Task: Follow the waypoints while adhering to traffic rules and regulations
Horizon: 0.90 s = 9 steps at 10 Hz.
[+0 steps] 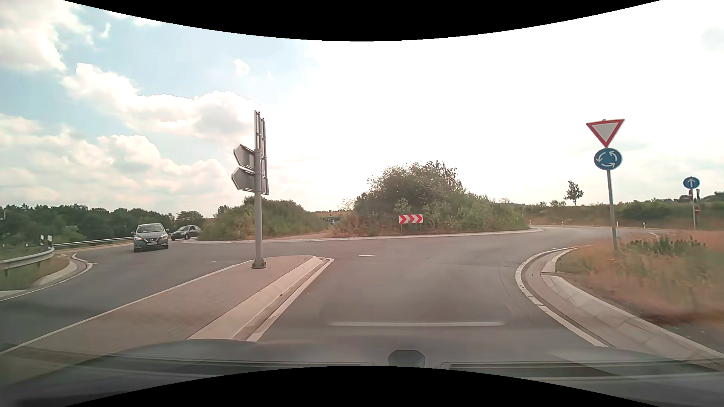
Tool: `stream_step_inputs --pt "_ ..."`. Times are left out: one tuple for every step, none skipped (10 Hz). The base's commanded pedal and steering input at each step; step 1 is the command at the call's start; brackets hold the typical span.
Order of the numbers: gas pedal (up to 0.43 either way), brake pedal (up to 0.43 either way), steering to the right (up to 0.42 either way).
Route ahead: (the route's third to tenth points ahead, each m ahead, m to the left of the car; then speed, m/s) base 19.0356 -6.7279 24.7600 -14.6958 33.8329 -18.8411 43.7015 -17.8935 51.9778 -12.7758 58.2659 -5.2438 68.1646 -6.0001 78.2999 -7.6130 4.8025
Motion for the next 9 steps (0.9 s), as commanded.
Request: stream_step_inputs --pt "0.0 0.201 0.033" --pt "0.0 0.201 0.039" --pt "0.0 0.201 0.045" --pt "0.0 0.207 0.05" --pt "0.0 0.207 0.055" --pt "0.0 0.213 0.061" --pt "0.0 0.213 0.069" --pt "0.0 0.22 0.078" --pt "0.0 0.22 0.084"
